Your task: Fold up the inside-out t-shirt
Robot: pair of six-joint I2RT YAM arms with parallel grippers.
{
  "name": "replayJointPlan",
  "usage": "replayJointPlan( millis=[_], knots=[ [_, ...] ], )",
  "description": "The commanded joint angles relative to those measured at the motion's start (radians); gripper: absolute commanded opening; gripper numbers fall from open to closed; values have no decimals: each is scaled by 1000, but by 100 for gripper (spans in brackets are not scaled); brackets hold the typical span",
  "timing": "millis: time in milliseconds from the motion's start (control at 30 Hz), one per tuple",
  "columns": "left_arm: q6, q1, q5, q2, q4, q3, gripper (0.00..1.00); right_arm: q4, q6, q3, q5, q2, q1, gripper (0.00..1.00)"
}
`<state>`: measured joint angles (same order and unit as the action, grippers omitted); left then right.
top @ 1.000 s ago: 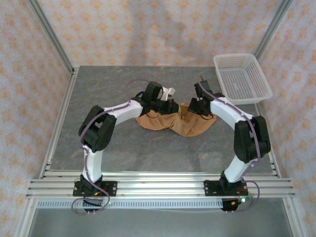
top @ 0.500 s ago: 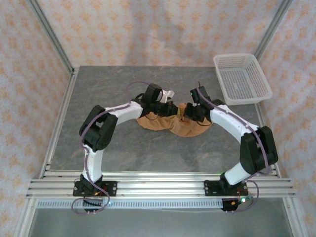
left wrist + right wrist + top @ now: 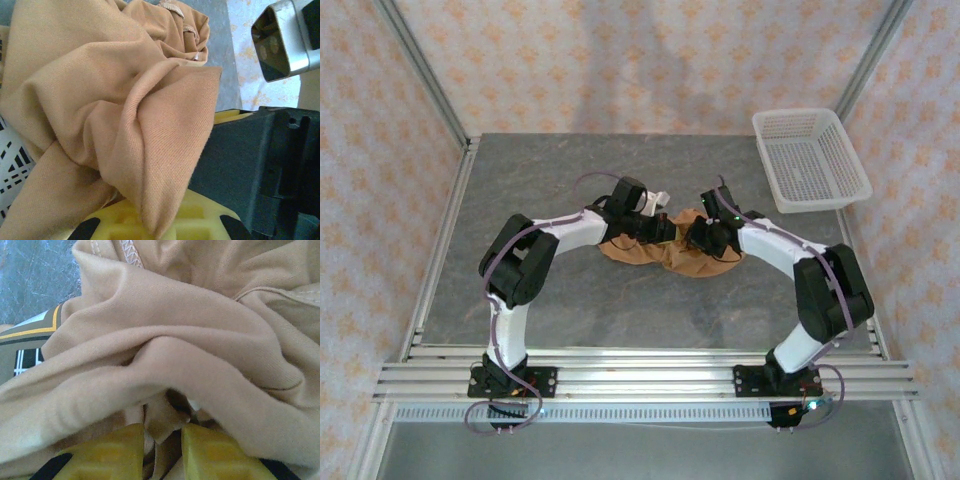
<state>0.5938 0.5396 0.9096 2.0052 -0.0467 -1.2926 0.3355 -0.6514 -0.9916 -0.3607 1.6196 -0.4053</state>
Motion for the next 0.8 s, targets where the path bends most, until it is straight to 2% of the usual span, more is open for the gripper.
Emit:
replayJointPlan(
  millis=[0, 233, 400, 467, 767],
  knots=[
    [-29, 0, 3, -50, 14, 9, 0, -25, -7, -8, 7, 25, -5, 27],
    [-32, 0, 3, -52, 22, 7, 0, -41, -1, -21, 15, 69, -4, 25],
    [-41, 0, 2, -51, 37, 4, 0, -27, 8, -39, 19, 66, -5, 5],
    [-48, 0, 2, -47, 46, -6, 0, -5, 17, -41, 24, 37, -5, 0],
    [-114, -13, -3, -9, 168, -120, 0, 212, 92, -112, 55, -222, -4, 0]
  ],
)
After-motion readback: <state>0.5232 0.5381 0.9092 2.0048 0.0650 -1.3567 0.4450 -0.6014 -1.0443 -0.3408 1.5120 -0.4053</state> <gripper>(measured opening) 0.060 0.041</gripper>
